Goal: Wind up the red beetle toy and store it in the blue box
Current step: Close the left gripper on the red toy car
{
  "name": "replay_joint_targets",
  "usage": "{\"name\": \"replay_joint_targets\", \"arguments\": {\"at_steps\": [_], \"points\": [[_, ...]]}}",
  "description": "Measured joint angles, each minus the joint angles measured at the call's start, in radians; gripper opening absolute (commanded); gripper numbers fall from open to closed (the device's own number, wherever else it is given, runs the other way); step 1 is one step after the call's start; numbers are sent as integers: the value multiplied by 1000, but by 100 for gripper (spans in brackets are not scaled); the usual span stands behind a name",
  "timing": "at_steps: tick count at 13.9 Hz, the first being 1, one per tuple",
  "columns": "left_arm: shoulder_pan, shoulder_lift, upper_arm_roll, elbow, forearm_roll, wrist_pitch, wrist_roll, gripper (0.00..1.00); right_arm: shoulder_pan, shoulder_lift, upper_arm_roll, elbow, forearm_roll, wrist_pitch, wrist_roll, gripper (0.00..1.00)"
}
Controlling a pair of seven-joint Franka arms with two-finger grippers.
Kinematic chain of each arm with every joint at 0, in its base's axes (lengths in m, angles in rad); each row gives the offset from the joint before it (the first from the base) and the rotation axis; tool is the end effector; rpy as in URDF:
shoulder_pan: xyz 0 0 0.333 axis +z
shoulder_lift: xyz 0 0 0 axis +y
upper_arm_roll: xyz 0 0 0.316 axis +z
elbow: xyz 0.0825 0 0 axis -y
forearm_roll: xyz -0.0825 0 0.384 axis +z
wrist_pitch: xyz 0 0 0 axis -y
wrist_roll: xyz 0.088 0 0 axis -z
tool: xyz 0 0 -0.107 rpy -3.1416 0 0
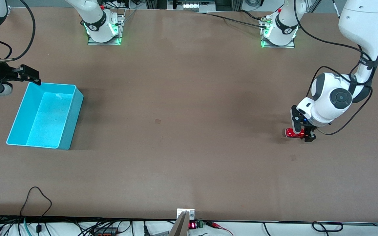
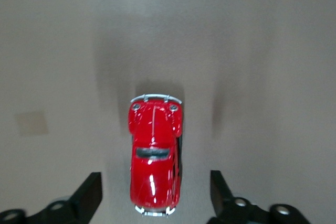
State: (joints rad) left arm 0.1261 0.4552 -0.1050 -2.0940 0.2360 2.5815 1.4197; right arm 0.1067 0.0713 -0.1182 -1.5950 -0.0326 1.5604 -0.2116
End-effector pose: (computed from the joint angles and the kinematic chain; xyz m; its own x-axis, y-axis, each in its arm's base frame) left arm 0.5872 0.0086 0.2053 -0.0124 -0.9967 -0.0805 -0.9989 0.0159 -0.0430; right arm 0.5710 -0.0079 0.5725 0.9739 0.1978 -0.1114 0.2009 -0.9794 0.0178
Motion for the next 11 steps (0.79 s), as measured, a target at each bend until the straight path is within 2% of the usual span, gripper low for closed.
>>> {"name": "replay_joint_targets", "arguments": {"at_steps": [1,4,6,11], "points": [[0,10,0,0,0,11,18,46,0,0,0,0,0,0,0,100],[0,20,0,0,0,24,76,16,0,0,0,0,0,0,0,100],[0,19,0,5,0,27,82,10,0,0,0,0,0,0,0,100],[9,20,0,5,0,27,82,10,0,0,0,0,0,-1,0,100]]}}
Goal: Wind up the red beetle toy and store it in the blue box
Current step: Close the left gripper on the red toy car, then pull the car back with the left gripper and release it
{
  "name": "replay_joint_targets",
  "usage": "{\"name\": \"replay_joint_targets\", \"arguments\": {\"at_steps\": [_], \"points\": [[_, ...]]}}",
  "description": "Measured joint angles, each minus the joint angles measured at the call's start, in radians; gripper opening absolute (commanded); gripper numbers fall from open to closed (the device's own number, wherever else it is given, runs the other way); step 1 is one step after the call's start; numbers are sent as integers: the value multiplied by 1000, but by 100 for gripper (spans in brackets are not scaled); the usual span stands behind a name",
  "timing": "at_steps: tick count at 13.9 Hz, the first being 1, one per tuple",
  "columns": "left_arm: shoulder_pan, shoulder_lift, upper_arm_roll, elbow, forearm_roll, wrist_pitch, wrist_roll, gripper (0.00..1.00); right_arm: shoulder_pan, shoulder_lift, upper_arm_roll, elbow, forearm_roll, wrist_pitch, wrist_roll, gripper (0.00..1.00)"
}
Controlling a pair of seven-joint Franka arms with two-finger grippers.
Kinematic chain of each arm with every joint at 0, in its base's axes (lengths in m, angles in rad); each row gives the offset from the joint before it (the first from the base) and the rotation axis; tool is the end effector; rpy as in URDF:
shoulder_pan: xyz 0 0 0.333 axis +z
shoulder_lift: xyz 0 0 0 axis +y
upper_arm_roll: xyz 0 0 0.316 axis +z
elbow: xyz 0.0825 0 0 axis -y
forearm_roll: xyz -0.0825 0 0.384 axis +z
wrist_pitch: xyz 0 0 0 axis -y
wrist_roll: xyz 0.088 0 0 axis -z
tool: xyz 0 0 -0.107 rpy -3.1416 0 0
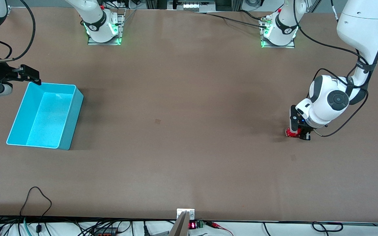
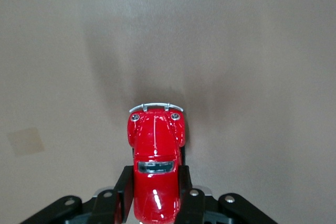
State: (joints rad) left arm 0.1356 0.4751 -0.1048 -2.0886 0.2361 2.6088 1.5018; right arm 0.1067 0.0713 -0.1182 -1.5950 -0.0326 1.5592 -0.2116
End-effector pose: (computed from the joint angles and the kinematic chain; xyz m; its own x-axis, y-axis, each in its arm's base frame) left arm 0.5893 0.0135 0.1981 -0.0857 -0.9932 -0.0783 -0.9947 0.0898 -0.0493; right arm 0.5708 -0.0079 0.5724 0.9738 0.1977 -0.1126 0.2009 -0.9795 0.0176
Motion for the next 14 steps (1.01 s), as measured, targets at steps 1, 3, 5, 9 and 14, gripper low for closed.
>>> {"name": "replay_joint_targets", "arguments": {"at_steps": [1,3,5,9,14], "points": [[12,1,0,1,0,0,0,10,0,0,0,0,0,0,0,100],[50,6,0,9,0,0,5,11,0,0,0,0,0,0,0,100],[112,15,1,23,0,0,43,11,0,0,0,0,0,-1,0,100],[235,37,0,57,0,1,172,11,0,1,0,0,0,-2,0,100],[272,46,-2,72,0,1,219,46,0,2,0,0,0,-2,0,100]]}}
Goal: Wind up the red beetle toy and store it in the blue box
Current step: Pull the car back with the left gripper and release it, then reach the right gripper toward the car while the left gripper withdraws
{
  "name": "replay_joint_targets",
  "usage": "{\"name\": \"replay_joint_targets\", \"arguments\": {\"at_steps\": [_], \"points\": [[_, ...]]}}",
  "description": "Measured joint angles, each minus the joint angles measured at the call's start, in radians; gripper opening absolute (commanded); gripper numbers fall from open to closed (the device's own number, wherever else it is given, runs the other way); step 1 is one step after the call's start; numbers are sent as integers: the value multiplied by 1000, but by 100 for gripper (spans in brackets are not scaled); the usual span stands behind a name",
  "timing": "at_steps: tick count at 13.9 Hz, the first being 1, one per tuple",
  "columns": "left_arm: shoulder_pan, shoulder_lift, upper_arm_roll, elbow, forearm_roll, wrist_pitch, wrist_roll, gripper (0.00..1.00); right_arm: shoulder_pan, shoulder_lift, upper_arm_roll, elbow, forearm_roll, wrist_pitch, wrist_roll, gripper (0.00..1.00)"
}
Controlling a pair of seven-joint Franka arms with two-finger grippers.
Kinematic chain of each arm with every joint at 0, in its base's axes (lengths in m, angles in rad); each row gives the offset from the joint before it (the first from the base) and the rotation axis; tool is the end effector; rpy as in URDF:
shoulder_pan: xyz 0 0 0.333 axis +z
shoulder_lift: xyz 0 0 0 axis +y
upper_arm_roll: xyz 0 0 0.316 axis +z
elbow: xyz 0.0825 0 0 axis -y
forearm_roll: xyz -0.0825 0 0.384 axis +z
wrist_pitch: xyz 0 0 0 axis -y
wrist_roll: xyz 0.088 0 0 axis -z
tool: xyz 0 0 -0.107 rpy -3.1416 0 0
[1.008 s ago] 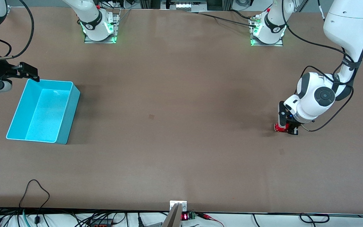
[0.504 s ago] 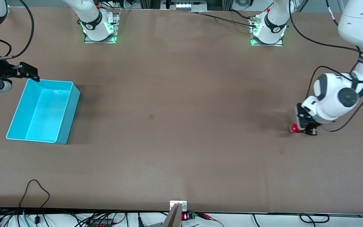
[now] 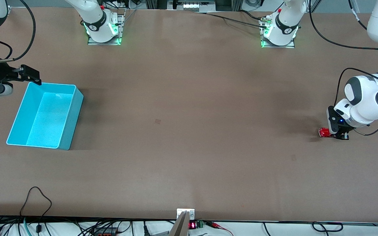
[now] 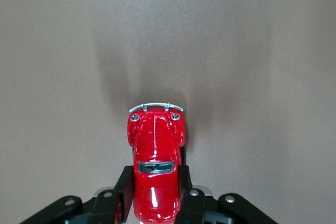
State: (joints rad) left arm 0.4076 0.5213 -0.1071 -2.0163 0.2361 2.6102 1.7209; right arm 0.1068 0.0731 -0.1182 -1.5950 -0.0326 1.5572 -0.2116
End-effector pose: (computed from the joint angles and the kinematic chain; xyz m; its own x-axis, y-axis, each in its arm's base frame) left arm 0.5841 0.1772 0.1980 -0.0296 -0.9954 -0.0912 -0.9976 0.0351 -0.0590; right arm 0.5710 -0.0078 0.5712 0.9733 0.1977 -0.1163 0.2010 -0.9794 0.0170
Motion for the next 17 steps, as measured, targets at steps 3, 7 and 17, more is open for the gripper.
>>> {"name": "replay_joint_targets", "arguments": {"at_steps": [3,7,17], "points": [[3,11,0,0,0,0,5,100,0,0,0,0,0,0,0,100],[5,3,-15,24,0,-35,14,100,0,0,0,0,0,0,0,100],[3,-196,-192,167,0,-566,-176,100,-1,1,0,0,5,-3,0,100]]}}
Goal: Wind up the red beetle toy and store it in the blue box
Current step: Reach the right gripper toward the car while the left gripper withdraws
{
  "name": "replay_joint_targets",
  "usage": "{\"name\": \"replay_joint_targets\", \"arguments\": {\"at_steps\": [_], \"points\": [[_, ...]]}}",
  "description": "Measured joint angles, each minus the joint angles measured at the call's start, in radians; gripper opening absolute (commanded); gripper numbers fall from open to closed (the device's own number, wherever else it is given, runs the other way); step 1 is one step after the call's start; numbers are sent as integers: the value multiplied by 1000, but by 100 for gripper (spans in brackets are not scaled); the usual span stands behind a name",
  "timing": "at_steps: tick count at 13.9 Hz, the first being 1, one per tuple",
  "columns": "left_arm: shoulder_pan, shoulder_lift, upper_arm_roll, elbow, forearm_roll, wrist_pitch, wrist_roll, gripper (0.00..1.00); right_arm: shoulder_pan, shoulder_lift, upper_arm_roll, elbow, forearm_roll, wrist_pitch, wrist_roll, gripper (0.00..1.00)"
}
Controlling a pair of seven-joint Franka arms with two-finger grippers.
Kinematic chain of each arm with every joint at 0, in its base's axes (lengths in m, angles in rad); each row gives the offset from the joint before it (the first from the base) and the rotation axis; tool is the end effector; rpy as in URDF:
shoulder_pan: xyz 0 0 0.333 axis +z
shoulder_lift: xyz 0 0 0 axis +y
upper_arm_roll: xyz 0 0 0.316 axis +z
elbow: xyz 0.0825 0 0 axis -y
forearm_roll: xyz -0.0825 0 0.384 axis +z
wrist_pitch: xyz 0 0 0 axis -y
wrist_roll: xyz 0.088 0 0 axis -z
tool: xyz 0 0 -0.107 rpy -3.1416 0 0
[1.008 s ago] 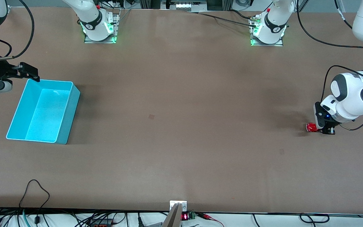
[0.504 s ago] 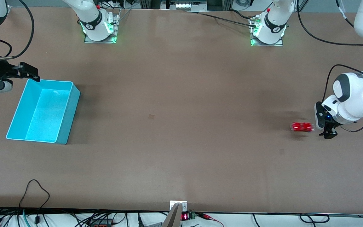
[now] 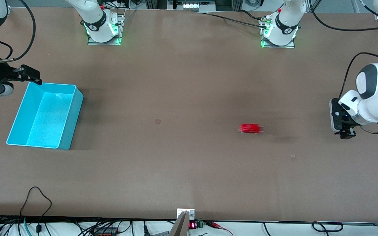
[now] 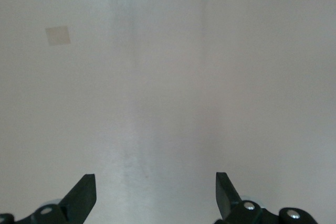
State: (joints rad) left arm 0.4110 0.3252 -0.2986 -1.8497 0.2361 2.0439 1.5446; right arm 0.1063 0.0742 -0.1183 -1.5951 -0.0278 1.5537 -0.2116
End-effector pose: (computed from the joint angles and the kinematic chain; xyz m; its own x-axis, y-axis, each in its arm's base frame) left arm 0.6092 0.0923 0.3465 0.0219 -0.9942 -0.1051 -0.9928 -0.0340 0.1145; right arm 0.5709 -0.0076 0.5703 0.9730 0.1971 -0.1199 0.1999 -0.9798 0.0115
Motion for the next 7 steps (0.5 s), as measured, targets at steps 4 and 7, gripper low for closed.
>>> {"name": "replay_joint_targets", "arguments": {"at_steps": [4,7], "points": [[0,-24,-47,65,0,-154,-167,100,6,0,4,0,3,-21,0,100],[1,-53,-55,79,-3,-213,-295,100,15,0,5,0,4,-25,0,100]]}}
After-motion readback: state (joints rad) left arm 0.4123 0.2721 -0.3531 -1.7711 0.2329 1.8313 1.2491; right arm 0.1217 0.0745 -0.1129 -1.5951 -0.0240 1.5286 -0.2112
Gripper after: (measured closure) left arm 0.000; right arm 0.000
